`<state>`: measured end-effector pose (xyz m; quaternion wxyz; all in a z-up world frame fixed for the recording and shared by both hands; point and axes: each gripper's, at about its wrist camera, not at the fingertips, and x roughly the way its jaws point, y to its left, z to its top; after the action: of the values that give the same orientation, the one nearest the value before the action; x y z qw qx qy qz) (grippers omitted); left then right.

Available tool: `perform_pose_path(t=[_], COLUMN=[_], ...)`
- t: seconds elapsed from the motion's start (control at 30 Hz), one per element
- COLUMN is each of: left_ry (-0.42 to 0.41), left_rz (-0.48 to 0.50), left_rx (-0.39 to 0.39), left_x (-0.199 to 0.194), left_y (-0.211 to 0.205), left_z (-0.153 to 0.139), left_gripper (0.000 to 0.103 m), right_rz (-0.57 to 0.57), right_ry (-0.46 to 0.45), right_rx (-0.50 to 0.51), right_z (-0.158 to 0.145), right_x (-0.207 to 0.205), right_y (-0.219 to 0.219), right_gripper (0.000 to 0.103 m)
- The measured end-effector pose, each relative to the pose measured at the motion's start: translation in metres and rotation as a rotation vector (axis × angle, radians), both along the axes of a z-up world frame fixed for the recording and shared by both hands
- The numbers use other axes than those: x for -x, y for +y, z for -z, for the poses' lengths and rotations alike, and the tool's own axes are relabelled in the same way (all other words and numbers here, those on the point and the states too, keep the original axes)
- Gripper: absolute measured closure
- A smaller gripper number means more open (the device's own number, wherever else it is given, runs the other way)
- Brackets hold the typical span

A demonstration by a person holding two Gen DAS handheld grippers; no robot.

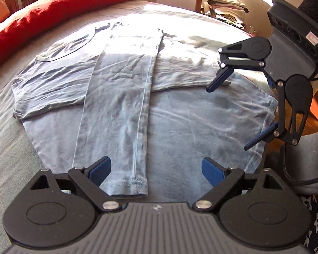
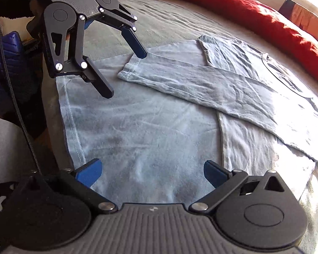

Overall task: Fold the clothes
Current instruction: 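Bring both open grippers to the shirt hem beside each other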

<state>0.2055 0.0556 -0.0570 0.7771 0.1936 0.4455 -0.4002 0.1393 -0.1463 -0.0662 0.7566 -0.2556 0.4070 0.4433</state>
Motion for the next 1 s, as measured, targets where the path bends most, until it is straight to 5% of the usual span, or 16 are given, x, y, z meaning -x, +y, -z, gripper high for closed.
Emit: perform_pose_path(t=[0.3, 0.5, 0.67, 1.0], left_ry=[0.057, -0.026, 0.070, -0.018], left_rz=[0.016, -0.041, -0.105, -0.191], left_rx=[-0.023, 0.023, -0.019, -0.061], left_x=[0.029, -0.002, -0.021, -0.013], left_y=[0.006, -0.005, 0.003, 0.004], left_z=[-0.007, -0.010, 0.011, -0.012], left_gripper=[0.012, 0.012, 0.012, 0.011], right_rz=[0.064, 0.137, 0.228, 0.347], right_ry=[0.004, -0.037, 0.059, 0.095], right_rx=[0.017, -0.035, -0.018, -0.040], right_z=[-0.005, -0.011, 0.003, -0.002], right_x=[0.001, -0.027, -0.048, -0.032], right_y=[-0.020, -0.015, -0.024, -0.036], right_gripper=[0.000, 0.000, 0.000, 0.000])
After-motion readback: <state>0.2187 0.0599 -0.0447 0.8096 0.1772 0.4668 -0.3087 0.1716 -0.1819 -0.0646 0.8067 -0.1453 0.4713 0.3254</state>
